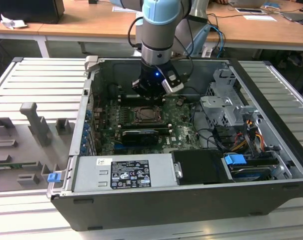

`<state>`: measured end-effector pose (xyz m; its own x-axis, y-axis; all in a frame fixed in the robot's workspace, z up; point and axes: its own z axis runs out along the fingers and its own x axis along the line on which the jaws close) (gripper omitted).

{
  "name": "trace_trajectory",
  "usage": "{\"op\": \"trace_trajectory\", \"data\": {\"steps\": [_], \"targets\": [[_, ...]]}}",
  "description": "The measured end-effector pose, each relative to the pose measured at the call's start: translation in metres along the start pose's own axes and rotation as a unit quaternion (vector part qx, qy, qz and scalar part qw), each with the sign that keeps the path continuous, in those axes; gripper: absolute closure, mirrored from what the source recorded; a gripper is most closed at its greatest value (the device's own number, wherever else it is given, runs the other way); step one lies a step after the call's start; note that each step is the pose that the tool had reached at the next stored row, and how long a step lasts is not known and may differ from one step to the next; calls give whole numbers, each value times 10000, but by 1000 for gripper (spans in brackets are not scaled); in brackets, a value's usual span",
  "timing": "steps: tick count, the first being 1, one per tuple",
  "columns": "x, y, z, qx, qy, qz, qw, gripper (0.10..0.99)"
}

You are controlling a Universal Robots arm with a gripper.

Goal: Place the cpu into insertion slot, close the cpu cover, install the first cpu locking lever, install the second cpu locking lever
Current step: 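Install the first cpu locking lever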

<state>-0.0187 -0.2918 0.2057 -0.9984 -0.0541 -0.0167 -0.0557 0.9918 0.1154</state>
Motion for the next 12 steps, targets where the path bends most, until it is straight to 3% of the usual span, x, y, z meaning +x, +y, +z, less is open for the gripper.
{"op": "trace_trajectory", "data": {"steps": [5,12], "targets": [[-6,-4,24,50,4,0,10000,980],[-18,-7,44,57,4,0,10000,980]]}}
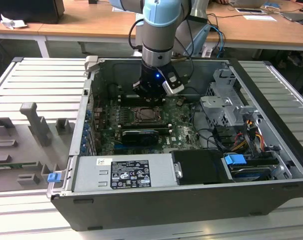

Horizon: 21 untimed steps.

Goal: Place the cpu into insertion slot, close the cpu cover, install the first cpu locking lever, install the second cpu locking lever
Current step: 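Install the first cpu locking lever, then install the second cpu locking lever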

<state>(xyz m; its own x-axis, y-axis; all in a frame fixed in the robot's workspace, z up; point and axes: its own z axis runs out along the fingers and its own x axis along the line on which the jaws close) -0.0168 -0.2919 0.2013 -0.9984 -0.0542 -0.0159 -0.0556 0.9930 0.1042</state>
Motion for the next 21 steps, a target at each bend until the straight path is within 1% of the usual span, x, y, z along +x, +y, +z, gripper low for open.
{"op": "trace_trajectory", "data": {"steps": [3,5,7,9,13,17,21], "targets": [[-3,4,-29,-3,-3,0,10000,980],[-3,9,-79,-2,-1,0,10000,980],[-5,16,-148,-1,-1,0,10000,980],[-5,5,-151,-3,-1,-2,10000,980],[-1,-51,-157,-2,-1,0,10000,980],[0,-81,-160,-2,-1,0,10000,980],[3,-133,-166,-2,-1,-1,10000,980]]}}
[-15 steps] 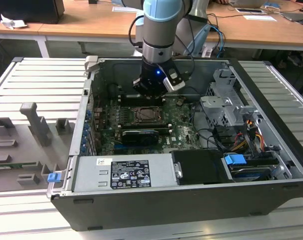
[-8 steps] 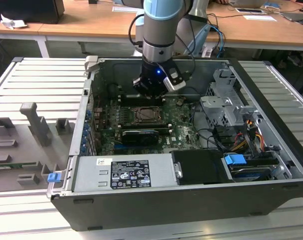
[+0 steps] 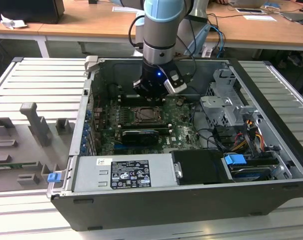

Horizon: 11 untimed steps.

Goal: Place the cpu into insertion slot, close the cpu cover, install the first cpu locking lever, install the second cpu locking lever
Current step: 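Install the second cpu locking lever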

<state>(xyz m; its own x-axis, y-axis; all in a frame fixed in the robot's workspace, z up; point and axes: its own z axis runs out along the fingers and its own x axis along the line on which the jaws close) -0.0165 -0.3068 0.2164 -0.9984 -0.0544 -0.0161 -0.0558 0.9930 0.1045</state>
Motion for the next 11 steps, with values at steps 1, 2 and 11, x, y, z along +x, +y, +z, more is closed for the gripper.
{"op": "trace_trajectory", "data": {"steps": [1,2,11], "targets": [[1,-12,-1,0,0,0,10000,980],[1,-23,-2,0,0,0,10000,980],[3,-60,-6,-3,-1,1,10000,980]]}}
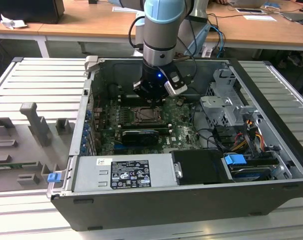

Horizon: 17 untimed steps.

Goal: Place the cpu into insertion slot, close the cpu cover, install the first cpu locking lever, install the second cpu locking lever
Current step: 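Install the second cpu locking lever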

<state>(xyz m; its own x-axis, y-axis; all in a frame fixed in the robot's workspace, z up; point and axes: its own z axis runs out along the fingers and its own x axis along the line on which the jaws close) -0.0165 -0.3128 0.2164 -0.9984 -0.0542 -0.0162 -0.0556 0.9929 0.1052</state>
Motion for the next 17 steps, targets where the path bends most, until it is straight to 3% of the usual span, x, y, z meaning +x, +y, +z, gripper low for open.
{"op": "trace_trajectory", "data": {"steps": [9,14,17], "targets": [[-1,-1,-27,-3,2,0,10000,980],[-3,10,-136,-4,1,0,10000,980],[-5,18,-251,-5,2,-1,10000,980]]}}
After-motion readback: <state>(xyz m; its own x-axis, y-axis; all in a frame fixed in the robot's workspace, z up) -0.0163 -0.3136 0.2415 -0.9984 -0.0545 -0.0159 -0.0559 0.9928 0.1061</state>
